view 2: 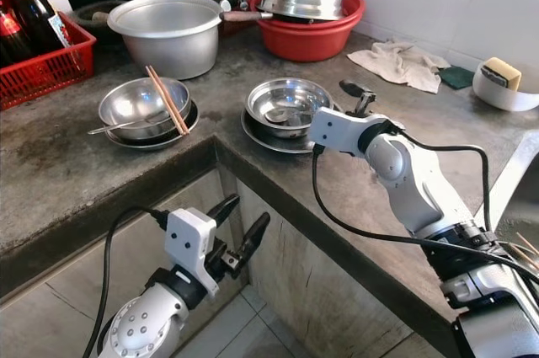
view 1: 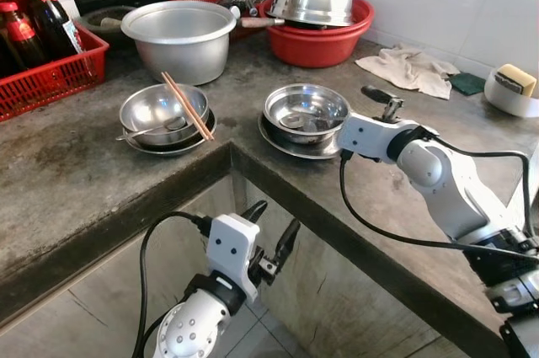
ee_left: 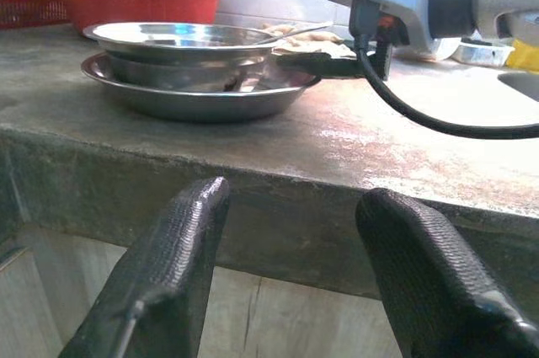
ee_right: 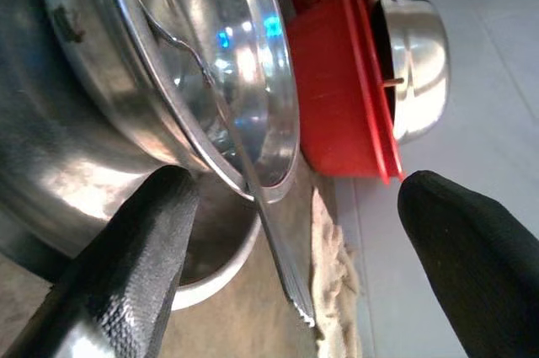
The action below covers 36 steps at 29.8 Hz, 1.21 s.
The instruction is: Kitchen organization
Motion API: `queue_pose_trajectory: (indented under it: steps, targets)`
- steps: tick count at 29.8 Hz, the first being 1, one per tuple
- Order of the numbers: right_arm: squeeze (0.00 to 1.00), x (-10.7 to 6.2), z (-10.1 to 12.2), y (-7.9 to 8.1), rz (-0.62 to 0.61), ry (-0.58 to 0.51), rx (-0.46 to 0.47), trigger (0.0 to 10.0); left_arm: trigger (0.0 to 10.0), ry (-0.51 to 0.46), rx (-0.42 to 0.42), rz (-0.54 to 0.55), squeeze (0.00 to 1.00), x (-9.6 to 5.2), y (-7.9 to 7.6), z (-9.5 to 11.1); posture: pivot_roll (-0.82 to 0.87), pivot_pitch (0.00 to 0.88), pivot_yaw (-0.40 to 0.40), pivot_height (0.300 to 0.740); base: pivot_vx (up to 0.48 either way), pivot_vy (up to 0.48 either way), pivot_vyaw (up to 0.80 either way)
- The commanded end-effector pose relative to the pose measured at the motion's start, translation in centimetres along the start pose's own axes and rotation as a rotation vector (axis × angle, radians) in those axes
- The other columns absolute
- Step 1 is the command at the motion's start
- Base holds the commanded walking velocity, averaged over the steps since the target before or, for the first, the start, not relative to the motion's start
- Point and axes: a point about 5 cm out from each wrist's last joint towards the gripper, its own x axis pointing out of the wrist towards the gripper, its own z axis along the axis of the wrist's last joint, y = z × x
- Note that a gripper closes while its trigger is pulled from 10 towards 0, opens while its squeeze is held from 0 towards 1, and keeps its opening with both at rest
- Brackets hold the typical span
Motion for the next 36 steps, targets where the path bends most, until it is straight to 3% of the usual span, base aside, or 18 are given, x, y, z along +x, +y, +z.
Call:
queue_pose_trajectory:
  steps: [1, 4, 24, 25, 36]
  targets:
    - [0.0, 0.3, 0.2, -0.1, 0.011, -0.006, -0.031, 10.0, 10.0, 0.004, -0.046, -0.013, 0.0, -0.1, -0.1, -0.1, 0.16, 0.105, -0.05, 0.74, 0.0, 0.0, 0.0]
    - [0.0, 0.4, 0.1, -0.1, 0.014, -0.004, -0.041, 10.0, 10.0, -0.022, -0.105, 0.01, 0.0, -0.3, 0.4, 0.2, 0.16, 0.11, -0.053, 0.74, 0.0, 0.0, 0.0]
    - [0.0, 0.8, -1.1, -0.5, 0.006, 0.066, -0.101, 10.0, 10.0, -0.029, -0.06, -0.028, 0.0, -0.4, -0.2, 0.3, 0.16, 0.106, -0.057, 0.74, 0.0, 0.0, 0.0]
    - [0.0, 0.8, -1.0, -0.5, 0.004, 0.061, -0.104, 0.0, 10.0, -0.029, -0.059, -0.027, 0.0, -0.4, -0.2, 0.3, 0.16, 0.106, -0.056, 0.74, 0.0, 0.0, 0.0]
    - [0.0, 1.0, -0.6, -0.4, -0.008, 0.042, -0.1, 0.0, 10.0, -0.026, -0.05, -0.02, 0.0, -0.5, -0.1, 0.2, 0.16, 0.104, -0.052, 0.74, 0.0, 0.0, 0.0]
